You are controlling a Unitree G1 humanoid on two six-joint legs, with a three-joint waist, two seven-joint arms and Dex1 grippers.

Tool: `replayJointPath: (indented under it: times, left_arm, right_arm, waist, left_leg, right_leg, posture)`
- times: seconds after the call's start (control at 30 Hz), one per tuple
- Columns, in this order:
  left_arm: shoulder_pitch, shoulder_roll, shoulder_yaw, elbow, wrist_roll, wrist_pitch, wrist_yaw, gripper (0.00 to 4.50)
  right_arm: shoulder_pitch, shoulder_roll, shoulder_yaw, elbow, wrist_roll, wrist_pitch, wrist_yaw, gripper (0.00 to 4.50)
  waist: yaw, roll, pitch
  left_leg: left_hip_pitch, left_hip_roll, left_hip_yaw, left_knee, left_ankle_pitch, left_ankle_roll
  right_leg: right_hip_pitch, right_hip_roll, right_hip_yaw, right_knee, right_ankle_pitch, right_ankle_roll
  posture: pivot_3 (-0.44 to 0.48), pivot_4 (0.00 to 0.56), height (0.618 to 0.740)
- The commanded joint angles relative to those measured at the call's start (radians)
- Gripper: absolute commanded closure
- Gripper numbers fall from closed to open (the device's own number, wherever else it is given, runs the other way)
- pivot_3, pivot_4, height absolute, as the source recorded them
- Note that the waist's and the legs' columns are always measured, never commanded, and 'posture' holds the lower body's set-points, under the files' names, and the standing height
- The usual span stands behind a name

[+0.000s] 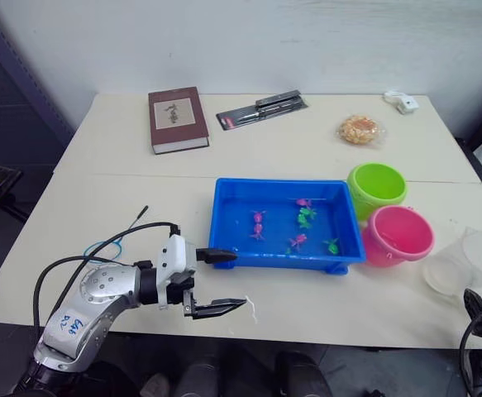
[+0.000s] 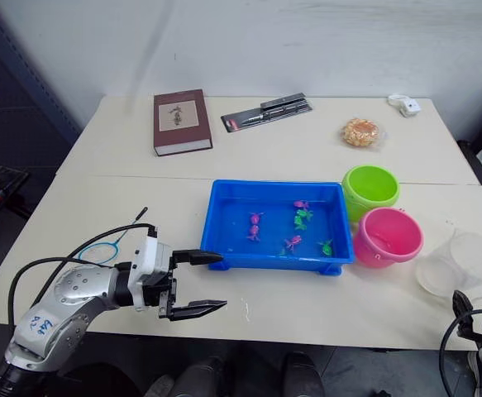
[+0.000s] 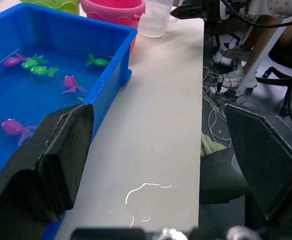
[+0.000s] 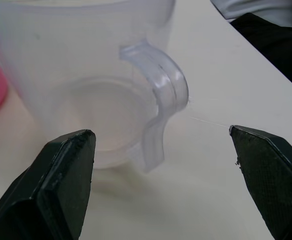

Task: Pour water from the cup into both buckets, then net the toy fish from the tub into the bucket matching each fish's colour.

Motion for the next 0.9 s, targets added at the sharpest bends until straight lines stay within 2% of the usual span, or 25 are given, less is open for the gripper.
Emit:
replayJointPath:
  times: [0.03,0.23,0.47,0.9]
  left_arm:
    - [-0.011,0.013,0.015,-0.028,0.004,-0.016,-0.007,0.05]
    - [-0.006,0.026,0.02,-0.027,0.008,-0.024,-0.012,0.05]
    - [-0.012,0.029,0.017,-0.025,0.01,-0.023,-0.016,0.05]
    - [-0.016,0.029,0.01,-0.04,0.008,-0.014,-0.012,0.05]
  right_arm:
    - [-0.002,-0.009,-0.034,0.025,-0.028,-0.037,-0.041,0.0]
    - [-0.006,0.024,-0.061,0.051,-0.008,-0.102,-0.06,0.0]
    - [-0.046,0.073,-0.102,-0.015,0.08,-0.048,-0.139,0.0]
    - [-0.122,0.075,-0.051,-0.024,0.029,-0.046,-0.23,0.0]
  waist:
    - [-0.001,0.0,0.0]
    - [-0.001,0.0,0.0]
    - [-0.003,0.0,0.0]
    - [-0.004,0.0,0.0]
  left_leg:
    - [0.0,0.0,0.0,0.0,0.0,0.0]
    - [0.0,0.0,0.0,0.0,0.0,0.0]
    - [0.0,0.0,0.0,0.0,0.0,0.0]
    - [0.0,0.001,0.0,0.0,0.0,-0.001]
  right_leg:
    - [0.0,0.0,0.0,0.0,0.0,0.0]
    - [0.0,0.0,0.0,0.0,0.0,0.0]
    - [0.0,0.0,0.0,0.0,0.0,0.0]
    - [0.0,0.0,0.0,0.0,0.0,0.0]
  posture:
    - [0.0,0.15,0.738]
    - [0.0,0.15,0.738]
    - [0.0,0.15,0.738]
    - [0.0,0.15,0.738]
